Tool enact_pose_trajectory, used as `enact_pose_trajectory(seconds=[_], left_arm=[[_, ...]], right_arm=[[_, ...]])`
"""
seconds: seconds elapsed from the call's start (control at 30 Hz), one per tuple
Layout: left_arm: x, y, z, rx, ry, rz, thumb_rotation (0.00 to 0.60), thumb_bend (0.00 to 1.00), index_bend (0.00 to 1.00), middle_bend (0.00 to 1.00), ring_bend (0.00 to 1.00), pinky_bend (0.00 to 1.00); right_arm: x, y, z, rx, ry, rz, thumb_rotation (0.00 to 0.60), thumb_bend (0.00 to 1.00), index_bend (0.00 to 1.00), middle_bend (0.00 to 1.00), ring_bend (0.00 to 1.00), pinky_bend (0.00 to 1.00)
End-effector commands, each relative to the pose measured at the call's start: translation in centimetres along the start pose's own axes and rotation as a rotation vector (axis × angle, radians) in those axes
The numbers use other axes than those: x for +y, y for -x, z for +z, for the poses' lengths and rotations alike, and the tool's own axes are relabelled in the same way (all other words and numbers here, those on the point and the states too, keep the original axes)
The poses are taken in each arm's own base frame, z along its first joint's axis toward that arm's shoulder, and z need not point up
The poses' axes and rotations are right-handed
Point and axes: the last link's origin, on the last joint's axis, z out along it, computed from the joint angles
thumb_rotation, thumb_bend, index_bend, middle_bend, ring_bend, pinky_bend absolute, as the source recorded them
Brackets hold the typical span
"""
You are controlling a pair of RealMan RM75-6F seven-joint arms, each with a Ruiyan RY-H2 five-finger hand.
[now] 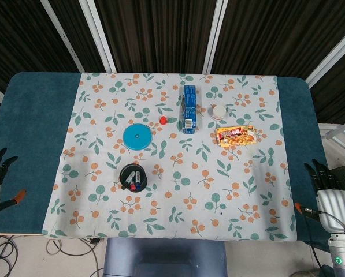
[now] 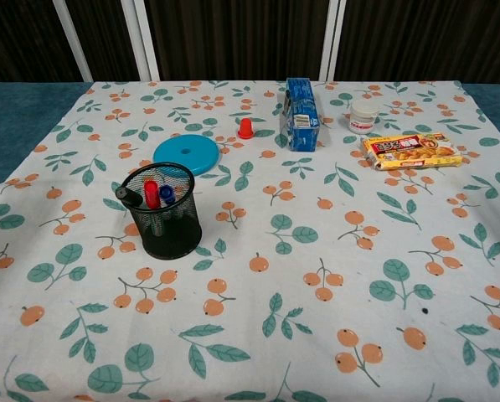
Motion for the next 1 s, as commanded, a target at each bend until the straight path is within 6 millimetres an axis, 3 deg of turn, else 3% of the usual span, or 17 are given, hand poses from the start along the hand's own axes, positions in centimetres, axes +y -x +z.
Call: enact_pose_trajectory(seconds=[0.03, 0.8, 1.0], left_arm=[[-0.01, -0.01, 0.01, 0.000, -0.001, -0.001, 0.600, 0.18, 0.16, 0.00, 0.00, 0.00], [0.07, 0.09, 0.04, 0.001, 0.003, -0.009, 0.600, 0.18, 0.15, 0.00, 0.00, 0.00], [0.94, 0.70, 0.42, -0.028, 0.049, -0.008, 0.600, 0.18, 0.16, 0.00, 0.00, 0.00]], right_arm=[[-0.01, 0.00, 0.00, 0.000, 0.000, 0.000, 0.600, 0.10, 0.10, 0.02, 0.07, 0.19], [-0.01, -0.01, 0.01, 0.000, 0.000, 0.000, 0.600, 0.10, 0.10, 0.02, 0.07, 0.19], [-0.04, 0.07, -0.03, -0.002, 0.002, -0.003, 0.600, 0.10, 0.10, 0.02, 0.07, 0.19]])
